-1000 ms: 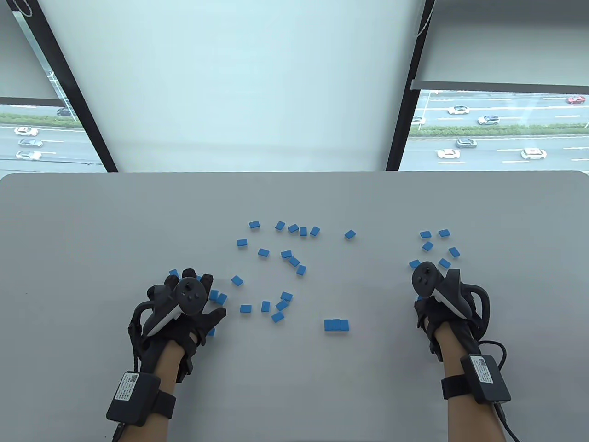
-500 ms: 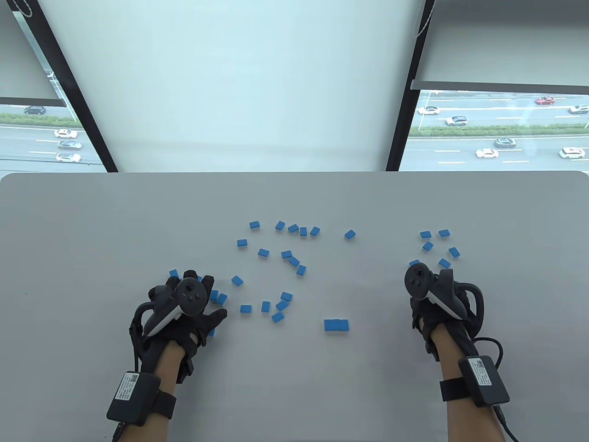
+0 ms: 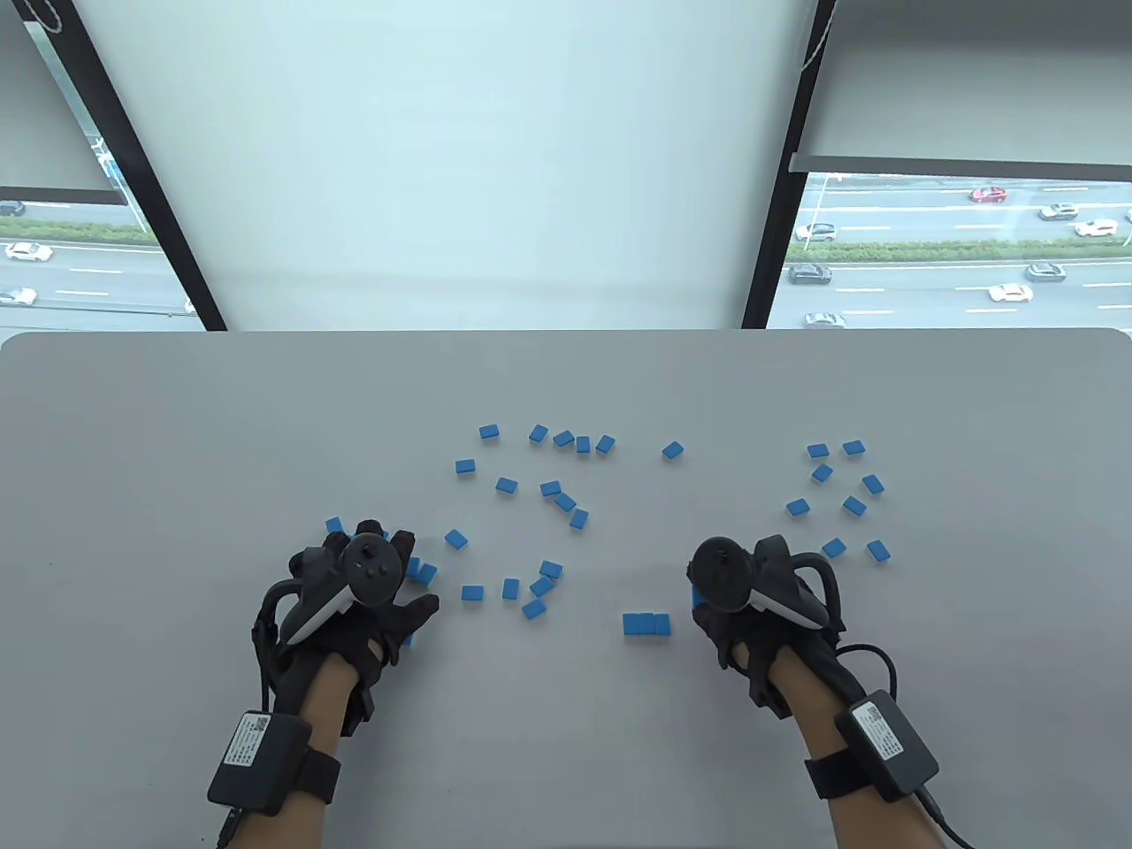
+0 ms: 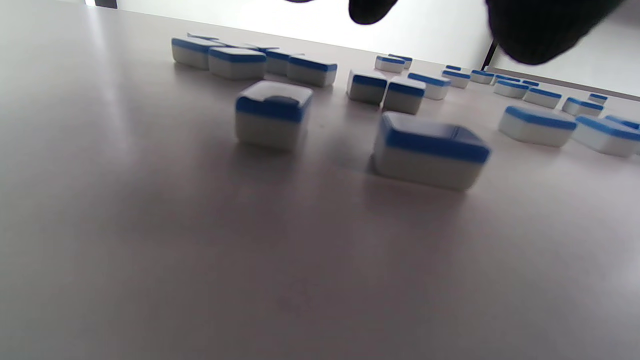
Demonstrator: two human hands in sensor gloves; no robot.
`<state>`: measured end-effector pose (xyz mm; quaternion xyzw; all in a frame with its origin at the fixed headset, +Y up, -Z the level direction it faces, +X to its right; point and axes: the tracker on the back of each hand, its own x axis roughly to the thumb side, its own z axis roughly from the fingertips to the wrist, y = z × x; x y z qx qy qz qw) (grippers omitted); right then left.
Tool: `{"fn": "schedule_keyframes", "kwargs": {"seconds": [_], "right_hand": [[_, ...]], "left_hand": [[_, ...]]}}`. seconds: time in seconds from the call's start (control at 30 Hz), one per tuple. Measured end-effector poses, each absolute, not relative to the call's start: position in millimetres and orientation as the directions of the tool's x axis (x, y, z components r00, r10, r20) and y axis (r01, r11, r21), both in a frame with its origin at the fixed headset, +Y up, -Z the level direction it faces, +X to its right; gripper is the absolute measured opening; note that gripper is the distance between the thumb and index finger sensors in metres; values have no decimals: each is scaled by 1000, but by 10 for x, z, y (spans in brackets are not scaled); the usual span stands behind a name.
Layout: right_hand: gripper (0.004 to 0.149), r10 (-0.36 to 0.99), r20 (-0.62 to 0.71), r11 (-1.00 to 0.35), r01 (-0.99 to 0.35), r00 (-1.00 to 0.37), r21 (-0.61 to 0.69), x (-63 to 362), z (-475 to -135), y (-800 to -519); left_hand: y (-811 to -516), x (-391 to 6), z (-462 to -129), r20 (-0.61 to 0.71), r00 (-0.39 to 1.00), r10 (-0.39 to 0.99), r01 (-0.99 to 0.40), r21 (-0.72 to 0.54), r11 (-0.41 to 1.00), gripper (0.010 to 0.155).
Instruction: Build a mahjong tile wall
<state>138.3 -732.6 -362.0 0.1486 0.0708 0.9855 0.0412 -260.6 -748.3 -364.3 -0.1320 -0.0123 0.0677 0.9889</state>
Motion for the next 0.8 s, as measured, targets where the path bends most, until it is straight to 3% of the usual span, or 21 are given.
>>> {"fn": "schedule_keyframes", "kwargs": {"seconds": [0.23, 0.5, 0.57, 0.67, 0.8], "right_hand": [[58, 57, 328, -976, 16, -943, 217, 1228, -3586, -7462], [60, 84, 320, -970, -4, -944, 244, 1254, -3598, -7472], [61, 180, 291, -958, -101, -940, 267, 1363, -3623, -7434], [57, 463, 195, -871, -403, -865, 280, 1652, -3685, -7323], [55, 545, 122, -834, -522, -829, 178, 1991, -3804, -7185]], "left_hand": [[-7476, -2598, -3642, 10, 990, 140, -133, -258, 957, 86], [-7478, -2582, -3649, 14, 991, 132, -124, -262, 957, 86], [-7478, -2577, -3652, 14, 991, 131, -123, -261, 957, 86], [-7465, -2571, -3650, 16, 991, 132, -124, -257, 958, 86], [-7434, -2578, -3643, 14, 991, 132, -124, -245, 962, 86]]}}
